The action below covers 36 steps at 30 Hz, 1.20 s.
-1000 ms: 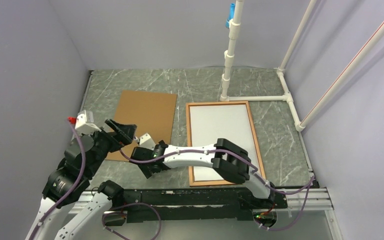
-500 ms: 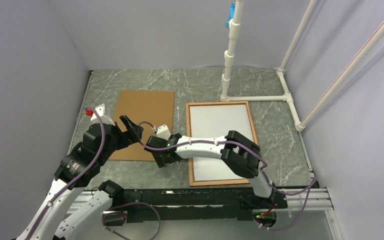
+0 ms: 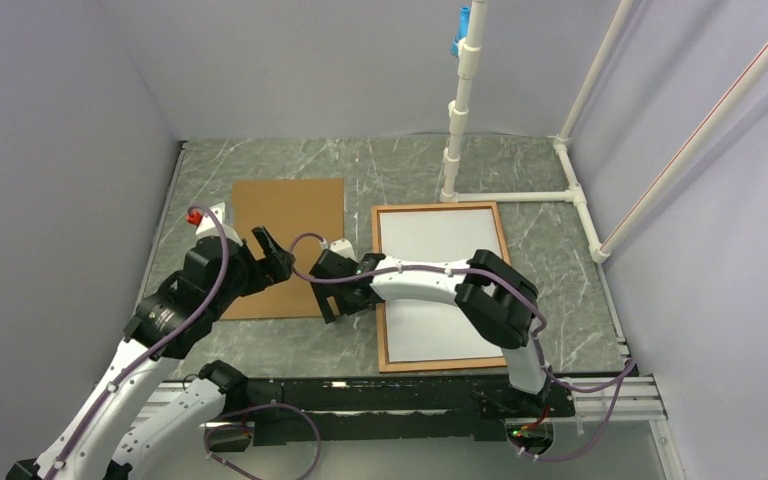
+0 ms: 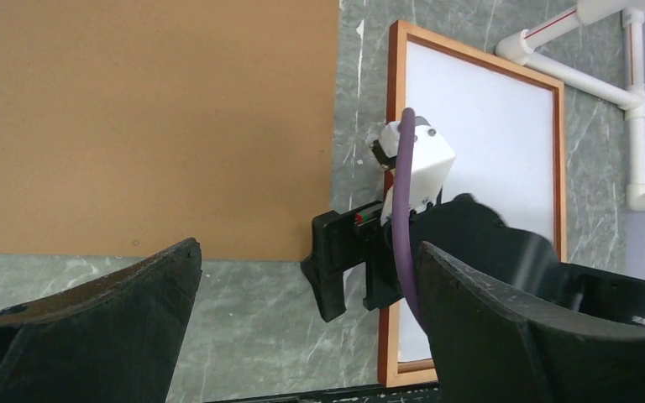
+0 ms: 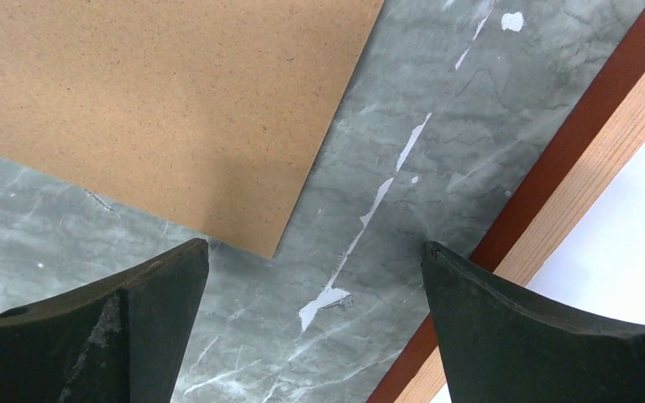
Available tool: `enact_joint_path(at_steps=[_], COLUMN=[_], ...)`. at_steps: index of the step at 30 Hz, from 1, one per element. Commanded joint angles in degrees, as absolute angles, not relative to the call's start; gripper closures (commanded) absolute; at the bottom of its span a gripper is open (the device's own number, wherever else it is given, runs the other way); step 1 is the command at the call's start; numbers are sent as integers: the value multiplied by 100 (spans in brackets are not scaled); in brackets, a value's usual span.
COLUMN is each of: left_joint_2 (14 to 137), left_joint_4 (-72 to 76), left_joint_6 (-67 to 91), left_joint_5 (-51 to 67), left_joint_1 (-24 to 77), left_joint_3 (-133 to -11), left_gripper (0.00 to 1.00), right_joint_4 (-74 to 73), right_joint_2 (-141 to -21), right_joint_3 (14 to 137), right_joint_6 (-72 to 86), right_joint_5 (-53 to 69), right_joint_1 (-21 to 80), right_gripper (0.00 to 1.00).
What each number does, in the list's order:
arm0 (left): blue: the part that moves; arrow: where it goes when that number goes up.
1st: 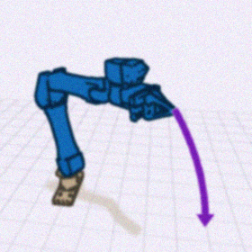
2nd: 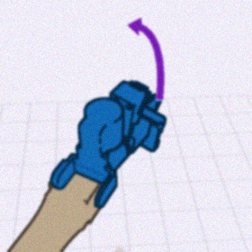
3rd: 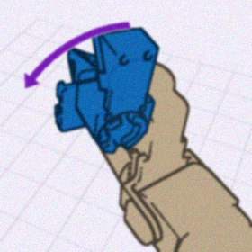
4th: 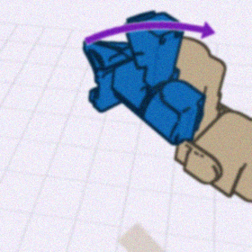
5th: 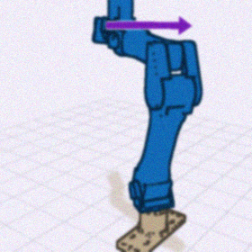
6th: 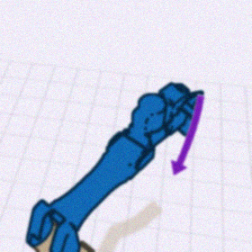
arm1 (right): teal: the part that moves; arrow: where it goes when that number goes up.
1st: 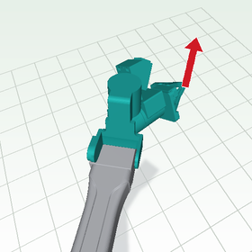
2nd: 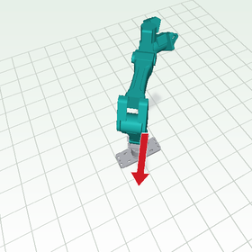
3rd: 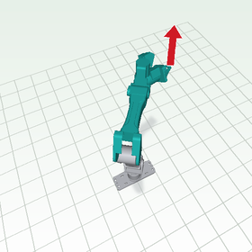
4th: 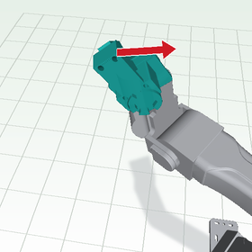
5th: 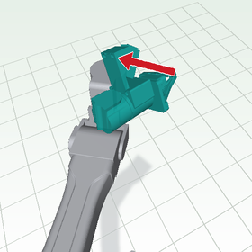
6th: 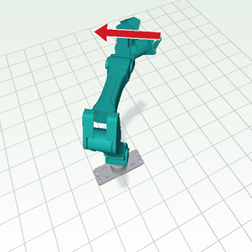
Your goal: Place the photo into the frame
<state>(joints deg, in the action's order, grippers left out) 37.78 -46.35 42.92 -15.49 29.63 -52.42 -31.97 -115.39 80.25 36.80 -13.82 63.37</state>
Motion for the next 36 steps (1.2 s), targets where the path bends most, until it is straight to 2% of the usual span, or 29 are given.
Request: enact_joint_path(at_steps=[1, 8, 15, 21, 29, 36], left_joint_2=[4052, 4838, 5545, 5936, 6722, 8070], left_joint_4=[-5100, -4834, -3984, -3826, -3777, -3815], left_joint_6=[4116, 3659, 3034, 2734, 2837, 3197], left_joint_5=[-2110, -1814, -334, 544, 1014, 266], left_joint_1=[2892, 2275, 1185, -254, -1538, -1663], left_joint_3=[-5440, -5862, -6411, -6086, -5166, -5257], left_gripper=[1, 1, 1, 1, 1, 1], right_joint_4=[-2675, -2414, -2371, -2399, -2085, -1824], right_joint_2=[-11351, -11260, -11186, -11209, -11177, -11102], right_joint_3=[7487, 7241, 6929, 7042, 6982, 6856], right_joint_6=[3797, 3646, 3619, 3612, 3701, 3770], right_joint_5=[-654, -431, -449, -341, 294, 808], right_joint_1=[5864, 5833, 5827, 5736, 5478, 5193], right_gripper=[0, 1, 1, 1, 1, 1])
